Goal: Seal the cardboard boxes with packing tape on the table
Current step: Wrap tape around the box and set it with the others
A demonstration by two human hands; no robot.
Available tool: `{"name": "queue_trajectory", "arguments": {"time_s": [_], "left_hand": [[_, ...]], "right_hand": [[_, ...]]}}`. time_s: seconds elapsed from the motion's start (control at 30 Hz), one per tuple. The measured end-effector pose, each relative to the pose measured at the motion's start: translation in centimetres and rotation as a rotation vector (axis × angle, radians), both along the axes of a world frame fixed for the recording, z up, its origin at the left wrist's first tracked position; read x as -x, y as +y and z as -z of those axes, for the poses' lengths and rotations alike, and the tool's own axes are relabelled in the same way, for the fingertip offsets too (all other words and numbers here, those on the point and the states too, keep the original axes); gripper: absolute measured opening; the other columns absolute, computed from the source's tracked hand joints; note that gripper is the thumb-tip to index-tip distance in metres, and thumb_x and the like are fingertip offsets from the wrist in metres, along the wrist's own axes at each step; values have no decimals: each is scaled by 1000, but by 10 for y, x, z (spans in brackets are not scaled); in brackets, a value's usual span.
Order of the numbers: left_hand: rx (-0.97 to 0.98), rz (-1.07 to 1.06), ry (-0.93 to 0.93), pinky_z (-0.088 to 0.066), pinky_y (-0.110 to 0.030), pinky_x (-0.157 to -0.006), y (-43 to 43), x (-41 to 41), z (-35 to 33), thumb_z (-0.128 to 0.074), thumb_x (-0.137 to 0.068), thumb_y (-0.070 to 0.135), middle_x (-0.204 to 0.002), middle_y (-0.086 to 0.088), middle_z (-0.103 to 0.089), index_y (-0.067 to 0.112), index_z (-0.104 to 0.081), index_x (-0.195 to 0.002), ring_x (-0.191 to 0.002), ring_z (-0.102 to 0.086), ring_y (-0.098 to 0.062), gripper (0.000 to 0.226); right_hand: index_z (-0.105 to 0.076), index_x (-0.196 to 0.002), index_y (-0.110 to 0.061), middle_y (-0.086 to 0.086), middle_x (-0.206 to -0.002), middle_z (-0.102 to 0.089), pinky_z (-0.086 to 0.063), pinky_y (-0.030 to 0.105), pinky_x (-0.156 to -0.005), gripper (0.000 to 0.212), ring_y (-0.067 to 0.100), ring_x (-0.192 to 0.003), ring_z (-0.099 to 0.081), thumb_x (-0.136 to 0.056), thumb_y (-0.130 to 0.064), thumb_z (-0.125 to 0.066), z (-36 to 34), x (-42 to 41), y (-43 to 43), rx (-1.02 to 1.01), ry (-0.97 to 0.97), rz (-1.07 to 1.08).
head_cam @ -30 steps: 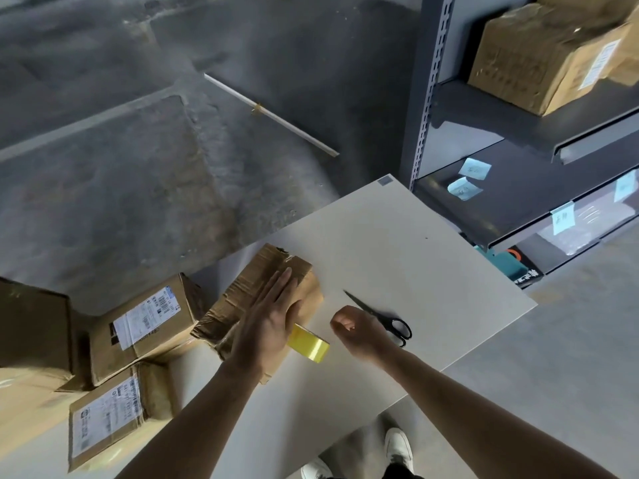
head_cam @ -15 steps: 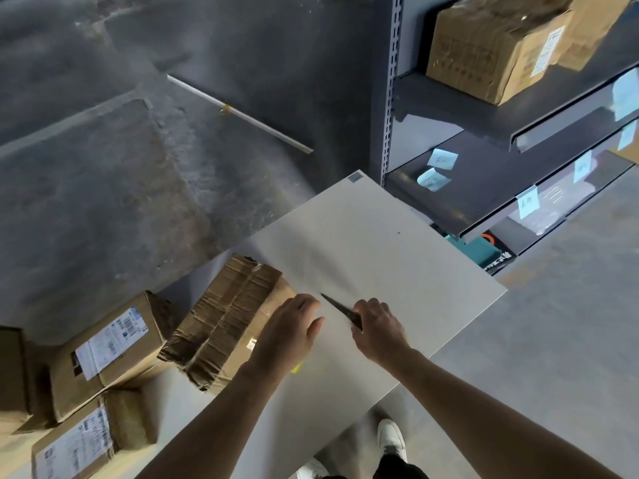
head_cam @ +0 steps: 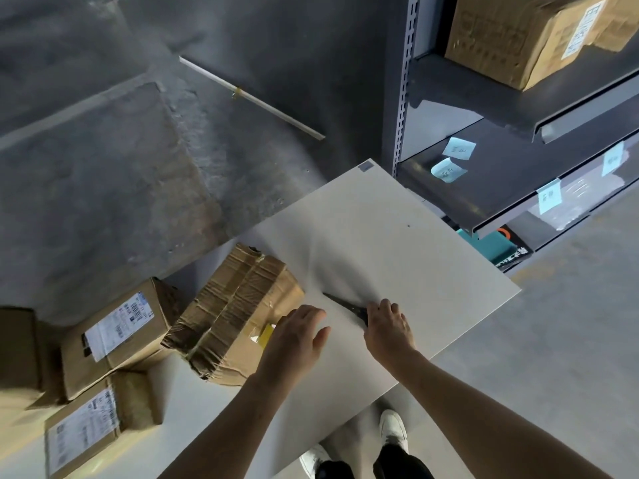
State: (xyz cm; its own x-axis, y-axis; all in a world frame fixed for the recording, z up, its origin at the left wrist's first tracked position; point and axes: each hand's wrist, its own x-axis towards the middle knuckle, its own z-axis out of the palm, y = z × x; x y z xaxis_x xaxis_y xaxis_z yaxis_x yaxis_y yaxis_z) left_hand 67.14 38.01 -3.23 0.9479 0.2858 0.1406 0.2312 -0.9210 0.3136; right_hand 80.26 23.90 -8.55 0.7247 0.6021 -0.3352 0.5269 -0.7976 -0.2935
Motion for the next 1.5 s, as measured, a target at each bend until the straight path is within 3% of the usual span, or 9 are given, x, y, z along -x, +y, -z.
{"name": "queue_trajectory", "arguments": {"time_s": [0.13,0.43,0.57,0.7,0.83,0.97,1.07,1.17,1.5], "left_hand": [[-39,-140,-34,-51,-31,-77,-5,11,-5,-63,-89,28,-101,3,-68,18,-67,-106,-90,-66,-17,20],[-203,-361,-93,-49,-40,-80,2,29,-19,-75,-82,21,-123,-10,-59,12,-66,-115,-102,-58,-26,35],[-208,-491,-46,-48,-45,-81,5,35,-24,-72,-82,26,-127,-10,-57,15,-62,-120,-104,-58,-30,40],[-185,-605,-23,-46,-54,-88,5,45,-24,-59,-91,36,-129,-14,-54,19,-54,-129,-110,-56,-36,42],[-225,-763,13,-28,-68,-106,9,57,-24,-48,-90,54,-139,-15,-52,19,-54,-135,-127,-49,-40,58],[-177,-805,72,-4,-70,-104,15,75,-18,-45,-91,66,-155,-15,-37,25,-48,-144,-143,-31,-41,67],[-114,-754,102,-23,-75,-101,19,83,-14,-62,-88,51,-155,-18,-34,23,-46,-146,-142,-32,-43,67],[-107,-699,69,-46,-66,-96,27,89,-11,-71,-86,34,-150,-21,-41,18,-49,-144,-136,-40,-45,63],[-164,-539,34,-44,-57,-101,63,91,-8,-67,-89,31,-148,-21,-43,19,-50,-143,-133,-43,-43,58]], "right_hand": [[-46,-124,-13,9,-122,-49,-41,33,-97,34,28,-116,-49,-91,-16,-50,-5,-5,5,72,6,-4],[-31,-140,-18,10,-124,-59,-43,37,-95,45,30,-114,-59,-96,-16,-41,-9,-11,6,93,50,-41],[-47,-119,-15,12,-105,-68,-47,36,-78,26,35,-99,-64,-94,-11,-41,-18,-12,19,-47,120,-27],[-46,-99,-15,13,-91,-63,-44,36,-69,7,38,-91,-62,-96,-12,-41,-28,-10,33,-196,226,39],[-46,-93,-22,9,-86,-63,-50,37,-67,13,34,-80,-61,-91,-10,-44,-35,-11,52,-390,420,142],[-50,-97,-22,1,-87,-68,-52,38,-71,12,29,-81,-65,-91,-12,-49,-48,-8,81,-608,484,222],[-54,-101,-21,-7,-91,-67,-49,34,-75,14,22,-87,-64,-90,-11,-52,-56,-5,100,-695,489,249],[-55,-100,-25,-9,-97,-68,-46,30,-68,21,18,-92,-66,-87,-9,-57,-59,-3,111,-729,587,243],[-56,-97,-23,-2,-84,-63,-42,29,-60,14,17,-71,-57,-94,-11,-50,-64,17,113,-739,560,321]]}}
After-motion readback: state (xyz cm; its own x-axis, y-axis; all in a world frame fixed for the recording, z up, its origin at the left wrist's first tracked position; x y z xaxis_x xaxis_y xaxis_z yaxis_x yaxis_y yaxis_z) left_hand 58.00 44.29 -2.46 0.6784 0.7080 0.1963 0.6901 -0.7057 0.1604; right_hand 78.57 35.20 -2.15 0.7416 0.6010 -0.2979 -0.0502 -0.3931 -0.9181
